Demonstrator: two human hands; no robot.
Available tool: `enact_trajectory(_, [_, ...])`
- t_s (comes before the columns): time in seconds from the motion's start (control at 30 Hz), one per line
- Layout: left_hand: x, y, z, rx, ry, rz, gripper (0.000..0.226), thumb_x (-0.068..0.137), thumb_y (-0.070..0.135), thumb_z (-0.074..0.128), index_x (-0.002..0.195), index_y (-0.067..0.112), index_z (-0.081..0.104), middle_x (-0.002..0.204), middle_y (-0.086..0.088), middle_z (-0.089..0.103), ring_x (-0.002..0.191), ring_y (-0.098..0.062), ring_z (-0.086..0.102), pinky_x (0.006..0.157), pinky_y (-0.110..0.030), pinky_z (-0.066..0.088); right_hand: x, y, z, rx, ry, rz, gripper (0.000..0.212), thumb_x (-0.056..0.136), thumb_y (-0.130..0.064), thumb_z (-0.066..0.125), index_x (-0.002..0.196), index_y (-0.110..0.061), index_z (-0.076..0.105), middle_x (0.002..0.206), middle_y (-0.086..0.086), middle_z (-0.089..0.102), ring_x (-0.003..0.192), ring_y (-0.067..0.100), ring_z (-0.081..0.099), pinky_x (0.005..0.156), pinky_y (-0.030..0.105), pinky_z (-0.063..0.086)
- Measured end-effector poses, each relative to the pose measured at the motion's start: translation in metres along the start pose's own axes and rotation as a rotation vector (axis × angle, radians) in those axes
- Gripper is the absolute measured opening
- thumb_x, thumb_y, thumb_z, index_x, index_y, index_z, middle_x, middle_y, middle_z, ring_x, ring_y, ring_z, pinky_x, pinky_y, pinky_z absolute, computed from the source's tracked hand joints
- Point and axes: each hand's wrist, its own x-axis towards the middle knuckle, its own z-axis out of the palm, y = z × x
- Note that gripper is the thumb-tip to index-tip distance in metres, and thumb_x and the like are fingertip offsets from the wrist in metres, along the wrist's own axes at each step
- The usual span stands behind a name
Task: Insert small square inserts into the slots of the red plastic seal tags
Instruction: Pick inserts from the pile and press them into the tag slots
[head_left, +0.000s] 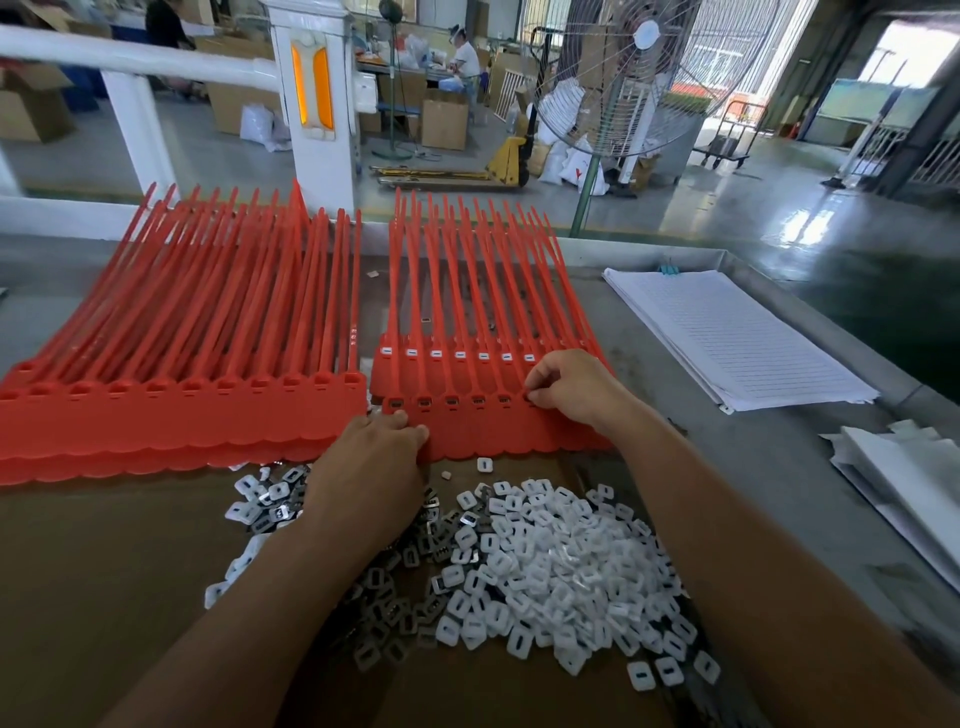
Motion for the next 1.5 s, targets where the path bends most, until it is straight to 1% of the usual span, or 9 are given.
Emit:
enact_trajectory(0.07, [0.000,0.001,-0.001,-0.006,0.005,-0.005,0.040,0.091,0.015,0.040,0.130,0.020,0.048,0.139,-0.003,0.043,0.125,-0.019,0.042,0.105,-0.030,0.031,-0.001,-0.001,-0.001,-0.002,-0.008,0.005,0.008,0.084,-0.010,0.064,0.086,-0.018,0.063,0.095,-0.006,0.056,0.090,0.007,0.047,0.073,0.020,0.034])
enact_trajectory(0.27, [-0.001,0.000,-0.003,-0.034,0.032,-0.006,0.036,0.089,0.012,0.041,0.120,0.018,0.057,0.128,-0.003,0.054,0.118,-0.020,0.048,0.100,-0.030,0.036,-0.018,-0.013,0.000,0.020,0.103,-0.144,0.019,0.084,-0.012,0.062,0.071,-0.025,0.058,0.078,-0.016,0.056,0.075,-0.003,0.049,0.059,0.011,0.031])
enact_trajectory(0.47, [-0.002,0.000,-0.006,-0.056,0.047,-0.009,0.036,0.086,0.011,0.046,0.118,0.018,0.059,0.127,-0.003,0.055,0.116,-0.019,0.050,0.096,-0.029,0.040,-0.052,-0.041,0.011,-0.035,-0.166,-0.323,0.007,0.082,-0.016,0.067,0.082,-0.022,0.066,0.076,-0.020,0.058,0.072,-0.008,0.053,0.063,0.004,0.038])
enact_trajectory(0.6, [-0.002,-0.001,-0.007,-0.039,0.034,0.019,0.031,0.089,0.019,0.047,0.117,0.019,0.059,0.126,-0.002,0.055,0.115,-0.018,0.049,0.095,-0.027,0.039,-0.066,-0.052,0.025,-0.157,-0.307,-0.422,0.015,0.082,-0.018,0.067,0.097,-0.016,0.070,0.092,-0.010,0.066,0.081,0.001,0.057,0.076,0.013,0.045])
enact_trajectory(0.73, [-0.002,-0.005,-0.004,-0.049,0.029,0.041,0.027,0.091,0.016,0.044,0.110,0.021,0.062,0.125,-0.002,0.056,0.111,-0.017,0.051,0.095,-0.028,0.042,-0.071,-0.058,0.039,-0.248,-0.333,-0.484,0.021,0.084,-0.014,0.062,0.105,-0.013,0.069,0.107,0.002,0.066,0.098,0.015,0.059,0.089,0.034,0.047])
enact_trajectory(1.0, [-0.002,-0.006,-0.005,-0.071,0.009,0.038,0.031,0.089,0.012,0.038,0.106,0.021,0.062,0.120,-0.002,0.057,0.111,-0.016,0.051,0.095,-0.027,0.040,-0.070,-0.059,0.049,-0.321,-0.274,-0.501,0.025,0.082,-0.018,0.065,0.105,-0.010,0.063,0.109,0.007,0.062,0.101,0.021,0.056,0.089,0.038,0.045])
enact_trajectory(1.2, [-0.003,-0.004,-0.006,-0.093,0.012,0.035,0.028,0.089,0.011,0.040,0.100,0.018,0.065,0.124,-0.006,0.057,0.117,-0.018,0.050,0.099,-0.026,0.038,-0.071,-0.055,0.048,-0.224,-0.268,-0.532,0.016,0.081,-0.013,0.066,0.097,-0.008,0.064,0.101,0.004,0.065,0.093,0.016,0.058,0.080,0.028,0.046])
enact_trajectory(1.37, [-0.005,-0.003,-0.007,-0.091,0.010,0.006,0.023,0.088,0.015,0.047,0.099,0.020,0.066,0.120,-0.005,0.059,0.114,-0.018,0.051,0.094,-0.031,0.043,-0.071,-0.052,0.045,-0.079,-0.215,-0.508,0.009,0.079,-0.008,0.066,0.087,-0.011,0.063,0.089,-0.002,0.065,0.083,0.011,0.059,0.077,0.030,0.049])
enact_trajectory(1.5, [-0.003,-0.002,-0.006,-0.073,-0.008,-0.010,0.039,0.086,0.009,0.046,0.122,0.020,0.057,0.133,-0.004,0.051,0.124,-0.018,0.044,0.102,-0.031,0.038,-0.066,-0.046,0.037,0.005,-0.149,-0.457,0.008,0.081,-0.007,0.065,0.086,-0.015,0.065,0.075,-0.017,0.058,0.069,-0.005,0.053,0.067,0.008,0.044])
